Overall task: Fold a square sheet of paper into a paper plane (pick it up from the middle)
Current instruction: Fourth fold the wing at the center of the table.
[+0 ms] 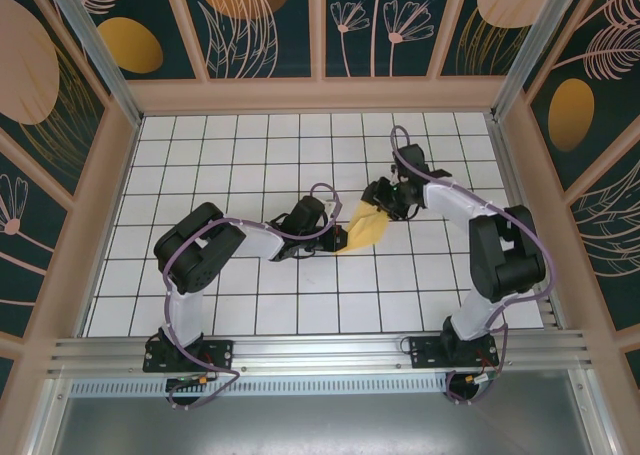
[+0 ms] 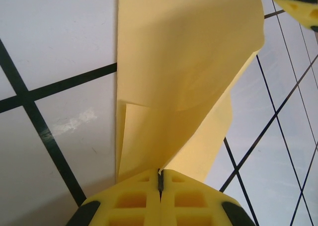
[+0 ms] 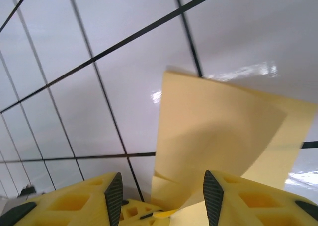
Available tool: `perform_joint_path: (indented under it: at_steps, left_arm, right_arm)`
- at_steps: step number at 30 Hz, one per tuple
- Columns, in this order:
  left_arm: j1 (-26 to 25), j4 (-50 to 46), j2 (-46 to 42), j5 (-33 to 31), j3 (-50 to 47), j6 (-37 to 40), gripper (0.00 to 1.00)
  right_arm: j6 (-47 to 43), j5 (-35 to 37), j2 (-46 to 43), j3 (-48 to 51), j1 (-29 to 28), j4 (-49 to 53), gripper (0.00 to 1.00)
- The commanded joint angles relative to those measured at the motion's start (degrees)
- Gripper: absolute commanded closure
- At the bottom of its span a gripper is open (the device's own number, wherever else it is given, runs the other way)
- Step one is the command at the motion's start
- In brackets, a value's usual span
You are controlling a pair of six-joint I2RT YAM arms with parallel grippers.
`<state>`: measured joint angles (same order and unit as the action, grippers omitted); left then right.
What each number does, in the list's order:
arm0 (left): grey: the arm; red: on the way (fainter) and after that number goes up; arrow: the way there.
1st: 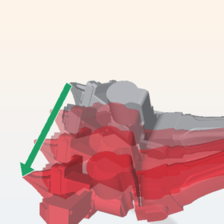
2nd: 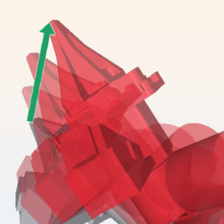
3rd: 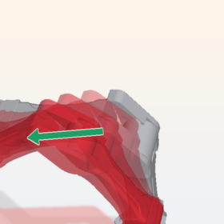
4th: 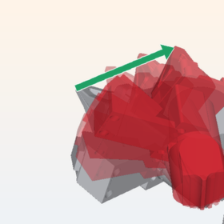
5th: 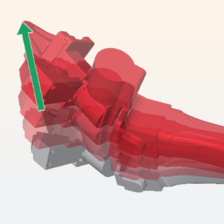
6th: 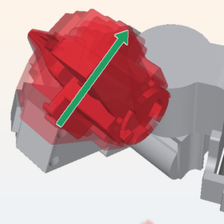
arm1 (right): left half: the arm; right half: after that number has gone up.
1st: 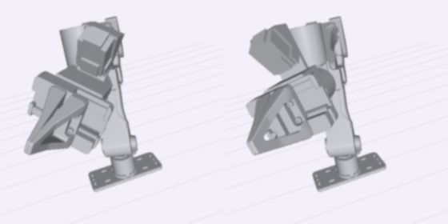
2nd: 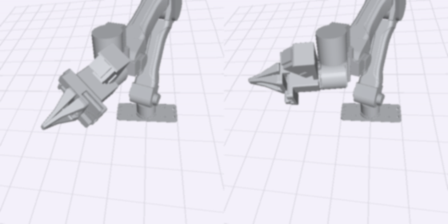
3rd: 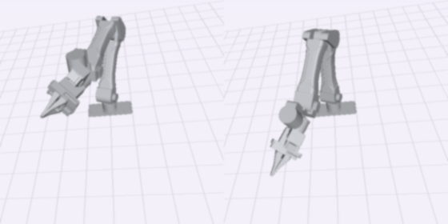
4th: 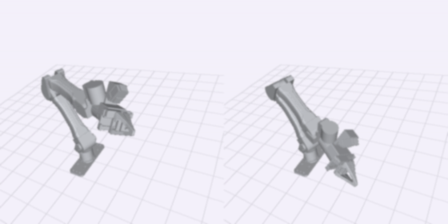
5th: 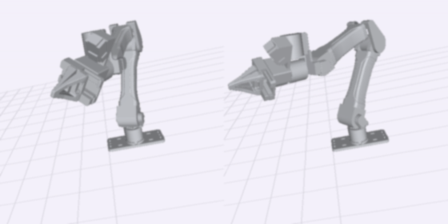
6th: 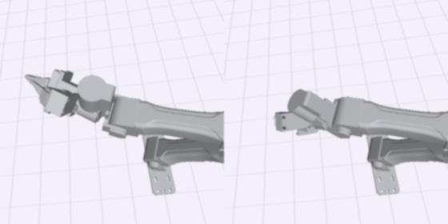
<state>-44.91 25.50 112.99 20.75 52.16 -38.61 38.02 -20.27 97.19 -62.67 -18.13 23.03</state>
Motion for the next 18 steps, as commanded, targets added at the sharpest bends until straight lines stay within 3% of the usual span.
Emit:
perform_joint_path:
  at_steps: [1,14,18]
  left_arm:
    - [0.46,-0.64,-0.40,0.24,0.94,1.97,1.00]
    - [0.48,-0.49,-0.62,0.49,1.06,2.73,1.00]
    - [0.48,-0.62,-0.69,0.21,0.92,2.83,1.00]
  right_arm:
    - [2.61,0.75,2.92,-4.25,0.38,9.53,0.50]
    - [6.64,3.14,4.65,-5.46,0.56,13.55,0.57]
    - [6.87,7.78,2.83,-5.40,0.75,14.50,0.54]
